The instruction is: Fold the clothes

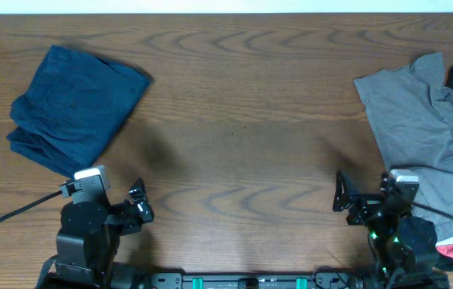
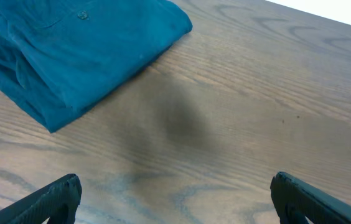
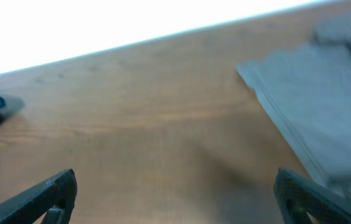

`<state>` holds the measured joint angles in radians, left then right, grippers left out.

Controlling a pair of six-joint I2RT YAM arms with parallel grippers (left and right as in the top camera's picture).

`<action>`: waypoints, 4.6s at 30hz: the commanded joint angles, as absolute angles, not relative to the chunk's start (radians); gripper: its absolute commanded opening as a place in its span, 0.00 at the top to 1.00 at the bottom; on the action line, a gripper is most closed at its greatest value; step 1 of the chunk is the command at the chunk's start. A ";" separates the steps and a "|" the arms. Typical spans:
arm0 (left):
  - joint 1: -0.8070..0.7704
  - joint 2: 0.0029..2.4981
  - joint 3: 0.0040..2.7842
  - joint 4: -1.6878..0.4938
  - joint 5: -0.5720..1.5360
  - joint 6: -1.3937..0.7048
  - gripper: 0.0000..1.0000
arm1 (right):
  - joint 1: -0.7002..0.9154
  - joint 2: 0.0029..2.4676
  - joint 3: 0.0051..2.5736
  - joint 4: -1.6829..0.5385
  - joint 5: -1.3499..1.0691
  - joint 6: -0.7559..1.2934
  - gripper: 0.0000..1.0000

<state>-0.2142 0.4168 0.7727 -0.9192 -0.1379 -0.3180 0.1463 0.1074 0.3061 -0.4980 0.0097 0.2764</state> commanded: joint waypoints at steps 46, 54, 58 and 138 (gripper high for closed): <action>-0.215 0.416 0.774 -0.919 -0.150 -0.323 0.02 | 0.119 0.005 0.006 -0.073 0.026 -0.083 0.01; -0.215 0.416 0.774 -0.919 -0.150 -0.323 0.02 | 0.119 0.005 0.006 -0.073 0.026 -0.083 0.01; -0.215 0.416 0.774 -0.919 -0.150 -0.323 0.02 | 0.119 0.005 0.006 -0.073 0.026 -0.083 0.01; -0.056 0.004 0.004 -0.070 -0.038 -0.023 0.02 | 0.119 0.006 0.006 -0.073 0.026 -0.083 0.01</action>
<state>-0.0605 0.0105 0.0193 -0.0242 -0.0288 -0.0437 0.1162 0.0109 0.0071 -0.0692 0.0326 -0.0704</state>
